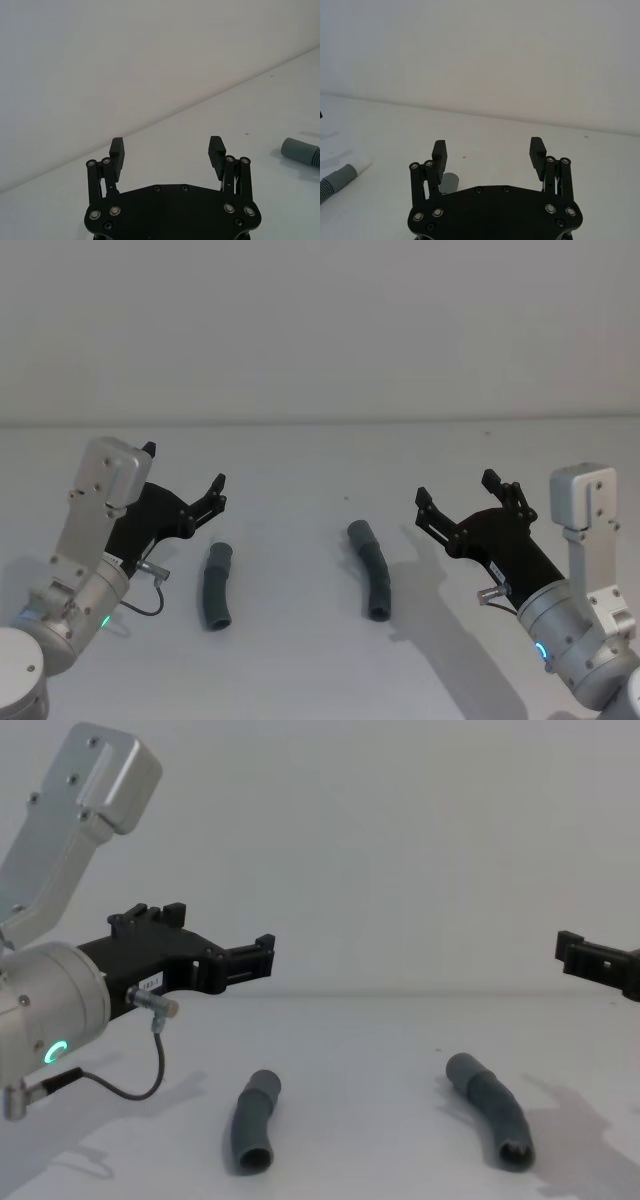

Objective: Use both hands to pick up one end of the pipe from the table, align the ends, and insert them.

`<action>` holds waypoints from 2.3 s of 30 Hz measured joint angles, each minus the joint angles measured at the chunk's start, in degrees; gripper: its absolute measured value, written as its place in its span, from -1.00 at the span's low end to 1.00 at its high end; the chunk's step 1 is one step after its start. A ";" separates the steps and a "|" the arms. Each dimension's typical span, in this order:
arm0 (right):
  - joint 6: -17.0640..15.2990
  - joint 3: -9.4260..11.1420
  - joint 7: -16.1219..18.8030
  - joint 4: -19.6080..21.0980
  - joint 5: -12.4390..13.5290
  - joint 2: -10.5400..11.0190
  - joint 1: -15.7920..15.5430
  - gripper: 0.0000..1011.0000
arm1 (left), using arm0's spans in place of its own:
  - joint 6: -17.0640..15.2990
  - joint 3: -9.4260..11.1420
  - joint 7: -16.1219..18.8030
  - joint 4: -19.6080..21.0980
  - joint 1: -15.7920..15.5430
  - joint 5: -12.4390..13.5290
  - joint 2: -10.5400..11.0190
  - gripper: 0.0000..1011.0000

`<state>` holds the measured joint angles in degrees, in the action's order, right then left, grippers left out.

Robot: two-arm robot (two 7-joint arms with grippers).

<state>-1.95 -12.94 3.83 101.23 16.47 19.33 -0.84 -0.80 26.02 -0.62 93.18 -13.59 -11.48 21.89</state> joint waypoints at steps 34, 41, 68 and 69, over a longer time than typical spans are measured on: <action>0.01 0.00 0.00 0.00 0.00 0.00 0.00 0.99 | -11.84 1.72 8.30 5.71 2.81 2.06 -6.26 0.98; 0.00 0.00 0.00 0.00 0.00 0.00 0.00 0.99 | -20.68 2.54 13.66 9.89 5.13 3.28 -9.62 0.98; 0.00 0.00 0.00 0.00 0.00 0.00 0.00 0.99 | -36.52 -0.16 22.42 17.67 13.12 3.43 -16.02 0.98; 0.00 0.00 0.00 0.00 0.00 0.00 0.00 0.99 | -36.52 -0.28 22.30 17.53 13.15 3.32 -16.07 0.98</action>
<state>-1.95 -12.94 3.83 101.23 16.47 19.33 -0.84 -37.32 25.74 21.68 110.70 -0.44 -8.16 5.82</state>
